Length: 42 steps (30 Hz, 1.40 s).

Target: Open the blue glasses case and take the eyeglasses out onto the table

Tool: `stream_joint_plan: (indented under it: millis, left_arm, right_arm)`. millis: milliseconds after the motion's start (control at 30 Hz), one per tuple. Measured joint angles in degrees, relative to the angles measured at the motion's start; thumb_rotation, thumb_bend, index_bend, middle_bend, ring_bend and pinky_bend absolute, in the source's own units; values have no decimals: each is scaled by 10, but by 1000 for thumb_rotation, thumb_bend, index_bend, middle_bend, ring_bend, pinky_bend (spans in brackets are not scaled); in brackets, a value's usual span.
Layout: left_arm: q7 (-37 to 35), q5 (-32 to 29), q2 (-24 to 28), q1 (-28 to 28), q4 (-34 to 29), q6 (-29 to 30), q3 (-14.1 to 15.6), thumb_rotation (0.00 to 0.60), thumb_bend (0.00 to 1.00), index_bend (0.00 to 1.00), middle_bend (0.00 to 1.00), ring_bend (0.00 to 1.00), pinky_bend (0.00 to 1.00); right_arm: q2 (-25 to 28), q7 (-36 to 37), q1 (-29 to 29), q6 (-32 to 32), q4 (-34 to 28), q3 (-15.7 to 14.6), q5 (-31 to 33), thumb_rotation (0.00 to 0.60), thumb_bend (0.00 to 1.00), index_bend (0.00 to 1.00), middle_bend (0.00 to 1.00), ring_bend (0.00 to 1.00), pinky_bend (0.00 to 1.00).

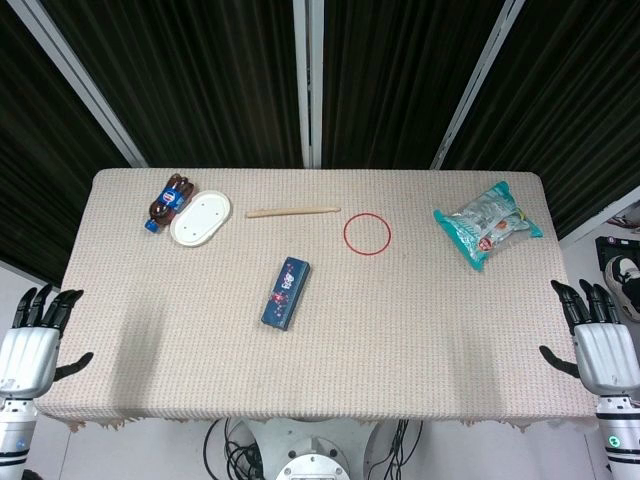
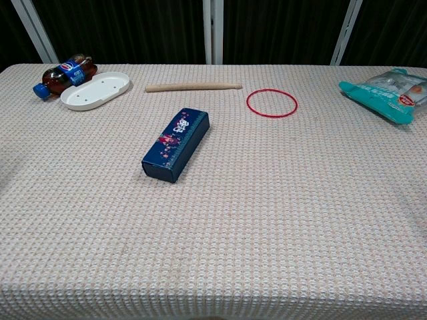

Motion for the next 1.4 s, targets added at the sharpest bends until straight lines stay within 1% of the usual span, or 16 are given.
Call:
stream_joint_plan:
  millis: [167,400,467,500,533,567,600,733,767,800,900,1067,1133,1267,1400]
  left_arm:
    - [-3,-5,-4,-5,3,-14,2,600,33,126,146,0,0]
    - [-5,6,-5,-8,6,-13,4,600,46,126,146,0,0]
    - [-6,16,-3,-15,5,-15,3,600,97,126,146,0,0]
    - [-7,21,-1,-20,4,-18,2,600,143,128,146,0,0]
    - [-9,27,1,-26,2,-21,2,600,213,130,146,0,0]
    - [-12,36,4,-35,0,-27,0,600,256,132,146,0,0]
    - [-15,43,6,-43,-2,-34,-1,600,326,134,147,0,0]
    - [-35,73,17,-94,-13,-75,-10,600,498,156,180,0,0]
    - [-43,82,20,-113,-17,-93,-13,600,520,159,183,0,0]
    - [-49,88,21,-128,-20,-107,-17,600,564,165,189,0,0]
    - [-68,100,25,-185,-30,-165,-30,600,617,189,213,12,0]
    - [-93,102,12,-289,-35,-284,-58,600,617,204,230,25,0]
    - [-97,95,1,-326,-33,-329,-68,600,613,204,233,25,0]
    - [-102,64,-42,-414,-10,-429,-91,600,606,204,242,16,0]
    - [-98,23,-98,-478,34,-494,-106,600,602,204,246,0,0]
  right_arm:
    - [-2,-3,4,-8,-1,1,3,600,82,20,153,0,71]
    - [1,-1,3,-1,-4,1,-1,600,84,20,153,0,71]
    - [3,2,2,3,-5,1,-3,600,86,20,153,0,71]
    - [4,4,1,6,-5,1,-5,600,98,20,153,0,71]
    - [5,5,0,8,-6,1,-7,600,107,20,153,0,71]
    - [6,6,0,11,-7,1,-10,600,124,20,153,0,71]
    - [8,6,0,12,-8,1,-12,600,146,20,153,0,71]
    - [12,6,1,16,-13,0,-24,600,202,20,156,0,71]
    - [14,6,1,18,-15,-1,-29,600,234,20,157,0,71]
    - [15,6,1,18,-17,-2,-32,600,271,20,158,0,71]
    - [19,5,3,20,-24,-4,-40,600,352,20,162,0,71]
    - [20,3,4,20,-31,-6,-44,600,444,20,164,0,71]
    - [20,3,4,19,-32,-7,-44,600,464,20,164,0,71]
    - [20,4,3,18,-32,-8,-43,600,477,20,165,0,71]
    - [21,8,2,19,-30,-9,-42,600,477,20,165,0,71]
